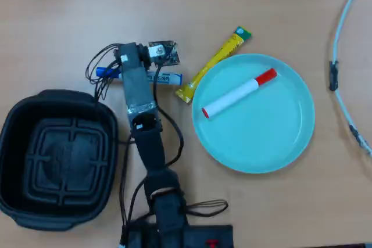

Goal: Pick up the blue pen and put it in the black bowl

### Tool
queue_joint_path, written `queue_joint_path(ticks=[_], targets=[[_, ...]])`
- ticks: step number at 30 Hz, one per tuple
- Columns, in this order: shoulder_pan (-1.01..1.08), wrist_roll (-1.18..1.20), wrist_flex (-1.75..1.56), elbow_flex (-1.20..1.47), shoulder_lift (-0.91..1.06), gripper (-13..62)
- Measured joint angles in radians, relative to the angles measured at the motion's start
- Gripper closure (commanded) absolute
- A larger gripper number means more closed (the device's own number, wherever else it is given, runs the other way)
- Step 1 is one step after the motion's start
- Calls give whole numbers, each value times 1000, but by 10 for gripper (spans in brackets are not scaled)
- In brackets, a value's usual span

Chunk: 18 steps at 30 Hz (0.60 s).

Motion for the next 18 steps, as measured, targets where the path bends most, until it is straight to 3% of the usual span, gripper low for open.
queue_joint_path(ticks=[18], targets=[[-109, 0, 54, 17, 275, 562]])
